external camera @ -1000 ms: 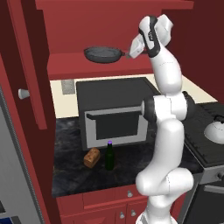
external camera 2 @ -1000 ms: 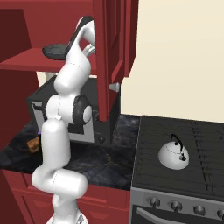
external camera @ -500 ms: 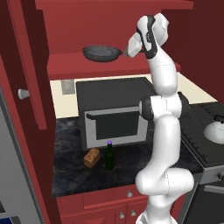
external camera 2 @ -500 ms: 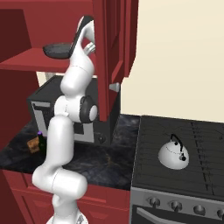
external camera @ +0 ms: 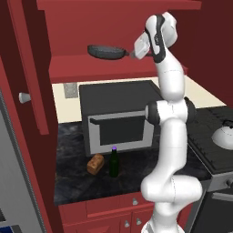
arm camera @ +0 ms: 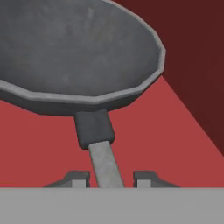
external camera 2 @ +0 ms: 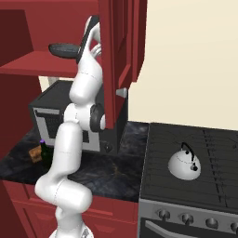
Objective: Pick the pan from the cabinet and place it on the stove. Then turn on the stove burner for the pan.
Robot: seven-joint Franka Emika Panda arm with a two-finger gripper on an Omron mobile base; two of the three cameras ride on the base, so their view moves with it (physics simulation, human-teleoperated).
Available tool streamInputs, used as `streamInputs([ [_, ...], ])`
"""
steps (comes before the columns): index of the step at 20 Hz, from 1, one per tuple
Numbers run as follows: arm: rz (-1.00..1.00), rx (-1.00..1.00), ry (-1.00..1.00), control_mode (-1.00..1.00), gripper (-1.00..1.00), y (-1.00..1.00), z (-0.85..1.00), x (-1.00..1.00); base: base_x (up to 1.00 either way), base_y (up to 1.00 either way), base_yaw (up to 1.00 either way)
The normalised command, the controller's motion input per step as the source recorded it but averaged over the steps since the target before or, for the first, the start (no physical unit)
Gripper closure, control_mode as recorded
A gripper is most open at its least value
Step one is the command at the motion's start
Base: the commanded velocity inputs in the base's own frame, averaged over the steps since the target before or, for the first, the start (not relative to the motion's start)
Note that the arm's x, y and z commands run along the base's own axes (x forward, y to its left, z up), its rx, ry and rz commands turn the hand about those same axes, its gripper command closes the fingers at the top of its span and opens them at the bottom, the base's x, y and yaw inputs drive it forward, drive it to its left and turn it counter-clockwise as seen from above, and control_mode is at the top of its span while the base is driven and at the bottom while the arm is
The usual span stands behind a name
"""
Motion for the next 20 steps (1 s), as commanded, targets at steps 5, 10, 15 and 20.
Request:
streamInputs([
  [5,0.0,0.0,-0.04,-1.0,1.0,0.09,-0.12,-0.41,0.0,0.0,0.0],
  [10,0.0,0.0,-0.11,-1.0,1.0,0.31,-0.28,-0.39,0.0,0.0,0.0],
  [15,0.0,0.0,-0.09,-1.0,1.0,0.47,-0.34,-0.31,0.0,0.0,0.0],
  [20,0.0,0.06,-0.08,-1.0,1.0,0.34,-0.3,-0.28,0.0,0.0,0.0],
])
